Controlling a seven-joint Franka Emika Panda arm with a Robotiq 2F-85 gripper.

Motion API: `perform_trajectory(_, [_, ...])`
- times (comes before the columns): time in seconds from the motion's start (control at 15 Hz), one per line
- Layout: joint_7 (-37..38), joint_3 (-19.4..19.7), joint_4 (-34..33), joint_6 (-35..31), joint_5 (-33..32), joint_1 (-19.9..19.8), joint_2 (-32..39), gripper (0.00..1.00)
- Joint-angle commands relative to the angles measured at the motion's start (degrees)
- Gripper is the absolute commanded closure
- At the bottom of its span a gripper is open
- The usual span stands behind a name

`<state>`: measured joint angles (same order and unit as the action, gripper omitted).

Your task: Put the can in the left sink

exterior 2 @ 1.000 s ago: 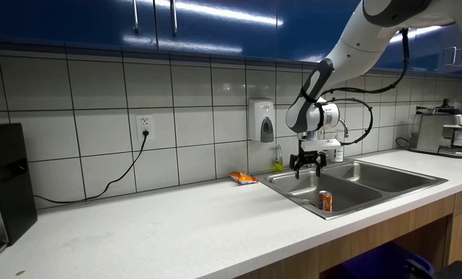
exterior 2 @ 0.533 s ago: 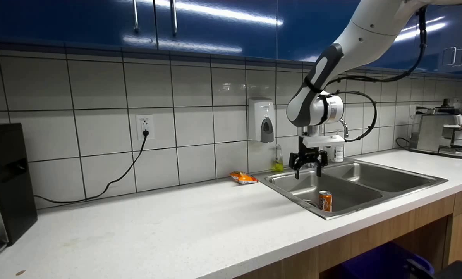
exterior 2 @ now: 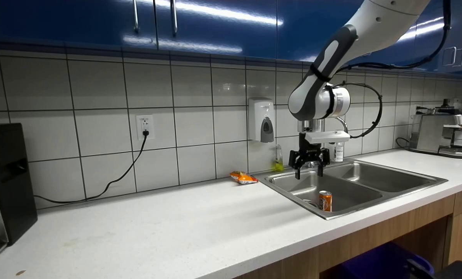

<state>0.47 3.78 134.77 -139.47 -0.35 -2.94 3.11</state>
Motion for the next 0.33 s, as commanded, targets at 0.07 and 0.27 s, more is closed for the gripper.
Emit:
perform_trajectory(0.07, [0.0,-0.3,1.1,0.8,0.0,0.0,-1.6,0.00])
perform_trajectory(0.27, [0.0,-0.3,1.8,0.9,0.0,0.0,-2.5,0.00])
